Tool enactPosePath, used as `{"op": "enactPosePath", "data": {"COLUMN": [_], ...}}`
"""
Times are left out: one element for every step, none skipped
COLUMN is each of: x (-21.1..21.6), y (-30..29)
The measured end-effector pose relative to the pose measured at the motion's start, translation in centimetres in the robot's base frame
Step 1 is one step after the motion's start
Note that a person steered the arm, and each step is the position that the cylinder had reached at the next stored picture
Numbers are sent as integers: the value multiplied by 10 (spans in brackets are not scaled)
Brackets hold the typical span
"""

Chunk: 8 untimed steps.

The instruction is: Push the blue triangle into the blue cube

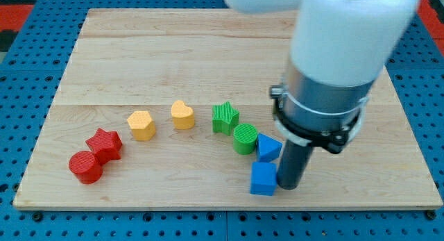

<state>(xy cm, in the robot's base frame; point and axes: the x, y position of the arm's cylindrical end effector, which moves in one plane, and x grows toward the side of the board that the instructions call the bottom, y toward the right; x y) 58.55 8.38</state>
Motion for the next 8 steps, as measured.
{"op": "enactPosePath", "data": {"x": [-20,-70,-80,-45,-45,-62,-74,-60], "y": [74,121,65,50,25,26,-21,-21]}}
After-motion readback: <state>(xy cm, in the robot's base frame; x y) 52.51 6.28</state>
